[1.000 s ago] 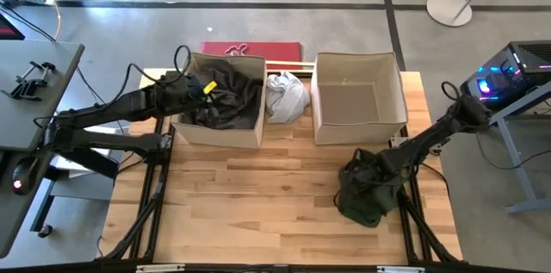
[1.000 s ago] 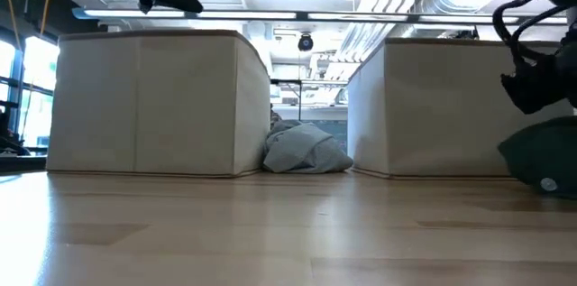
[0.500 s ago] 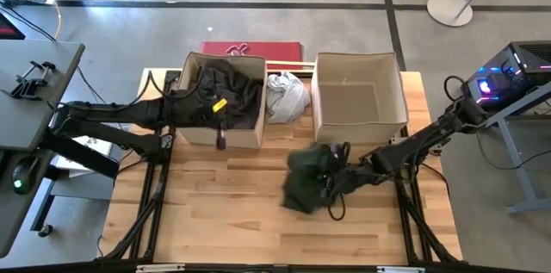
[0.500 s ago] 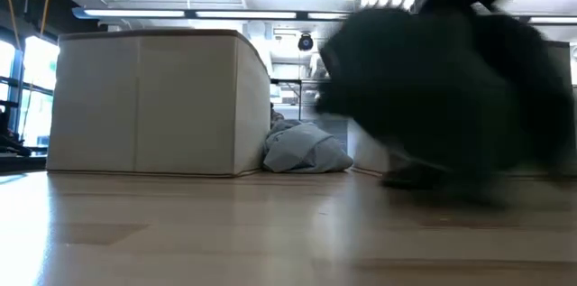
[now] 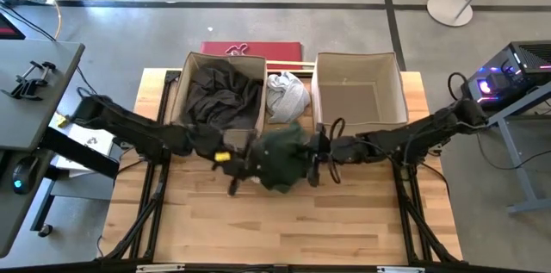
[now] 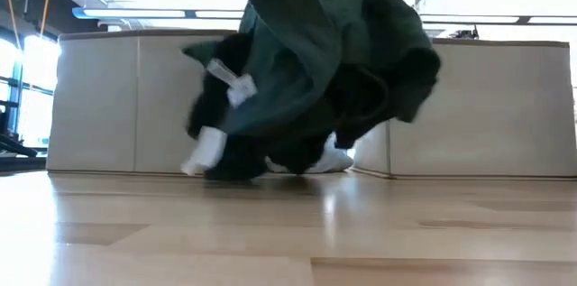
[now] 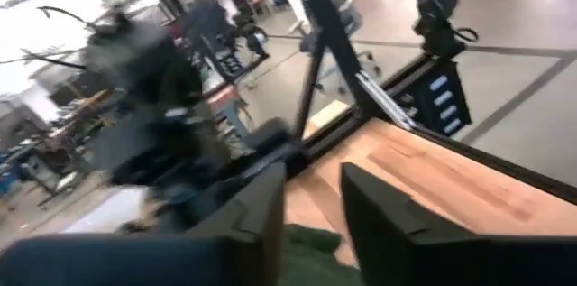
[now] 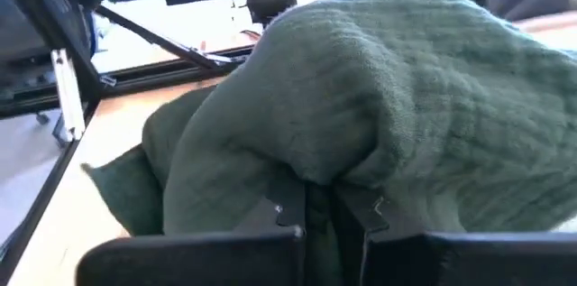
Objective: Sort clothes
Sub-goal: Put the green shirt into the left laundry organizer
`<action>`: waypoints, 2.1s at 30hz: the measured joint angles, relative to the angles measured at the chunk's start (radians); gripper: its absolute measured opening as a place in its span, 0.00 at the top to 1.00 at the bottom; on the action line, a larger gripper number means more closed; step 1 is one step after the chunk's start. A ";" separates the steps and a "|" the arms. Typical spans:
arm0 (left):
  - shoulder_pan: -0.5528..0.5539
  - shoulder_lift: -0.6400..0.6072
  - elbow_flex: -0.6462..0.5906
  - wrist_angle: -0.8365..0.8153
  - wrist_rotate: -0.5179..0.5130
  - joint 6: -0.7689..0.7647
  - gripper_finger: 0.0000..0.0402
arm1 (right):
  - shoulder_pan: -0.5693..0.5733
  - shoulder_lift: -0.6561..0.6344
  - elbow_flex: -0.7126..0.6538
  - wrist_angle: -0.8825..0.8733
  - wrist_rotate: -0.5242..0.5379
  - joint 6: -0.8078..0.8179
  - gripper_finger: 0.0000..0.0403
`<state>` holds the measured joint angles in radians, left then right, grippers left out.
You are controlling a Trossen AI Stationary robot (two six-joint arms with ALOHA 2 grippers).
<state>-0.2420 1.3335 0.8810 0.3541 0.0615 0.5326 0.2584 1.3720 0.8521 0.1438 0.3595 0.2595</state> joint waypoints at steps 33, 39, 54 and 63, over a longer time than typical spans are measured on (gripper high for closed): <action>-0.026 0.465 0.002 -0.002 -0.215 -0.393 0.52 | 0.024 0.153 -0.016 0.002 -0.220 0.128 0.95; -0.029 0.476 -0.009 -0.087 -0.097 -0.461 0.87 | 0.022 0.134 -0.003 0.037 -0.236 0.142 0.75; -0.119 -0.082 -0.002 -0.213 -0.529 -0.396 0.91 | 0.108 -0.048 0.054 -0.392 0.077 0.106 0.57; -0.119 -0.406 0.000 0.044 -1.068 0.171 0.90 | 0.159 -0.023 0.050 -0.407 0.161 0.102 0.57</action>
<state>-0.3613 0.9278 0.8810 0.3985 -1.0064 0.7032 0.4176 1.3492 0.9020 -0.2632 0.5203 0.3615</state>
